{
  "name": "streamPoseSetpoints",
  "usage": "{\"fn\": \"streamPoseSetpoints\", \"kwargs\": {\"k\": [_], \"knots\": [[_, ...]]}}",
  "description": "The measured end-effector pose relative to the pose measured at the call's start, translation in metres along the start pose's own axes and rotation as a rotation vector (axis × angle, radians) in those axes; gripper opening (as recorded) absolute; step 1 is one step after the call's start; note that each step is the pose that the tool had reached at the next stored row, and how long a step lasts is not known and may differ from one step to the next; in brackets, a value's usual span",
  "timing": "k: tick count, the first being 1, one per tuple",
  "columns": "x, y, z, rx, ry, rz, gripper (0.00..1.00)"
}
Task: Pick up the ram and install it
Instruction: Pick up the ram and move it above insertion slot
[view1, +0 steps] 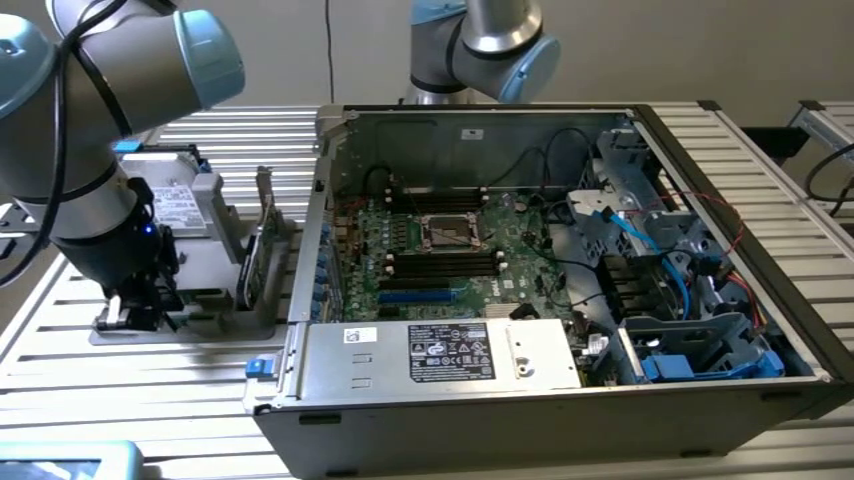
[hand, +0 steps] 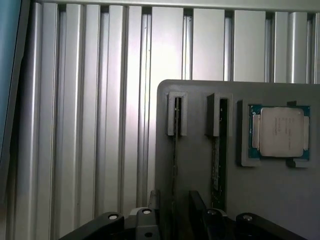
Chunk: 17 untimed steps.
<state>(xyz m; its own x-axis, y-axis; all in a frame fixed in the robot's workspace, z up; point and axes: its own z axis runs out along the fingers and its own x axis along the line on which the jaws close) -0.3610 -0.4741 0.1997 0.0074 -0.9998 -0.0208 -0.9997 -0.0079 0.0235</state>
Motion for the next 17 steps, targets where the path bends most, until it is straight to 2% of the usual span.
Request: {"fn": "streamPoseSetpoints", "kwargs": {"k": [4,5,6,7,9,12,17], "knots": [[0.000,0.0000,0.0004,-0.0001,0.0002,0.000,0.36],[0.000,0.0000,0.0006,-0.0001,0.0002,0.000,0.35],[0.000,0.0000,0.0010,0.0001,0.0001,0.000,0.28],[0.000,0.0000,0.0013,-0.0001,0.0002,0.000,0.28],[0.000,0.0001,0.0017,-0.0003,0.0002,0.000,0.16],[0.000,0.0003,0.0009,0.0003,-0.0001,0.000,0.13],[0.000,0.0013,-0.0215,-0.0001,0.0002,0.000,0.13]]}}
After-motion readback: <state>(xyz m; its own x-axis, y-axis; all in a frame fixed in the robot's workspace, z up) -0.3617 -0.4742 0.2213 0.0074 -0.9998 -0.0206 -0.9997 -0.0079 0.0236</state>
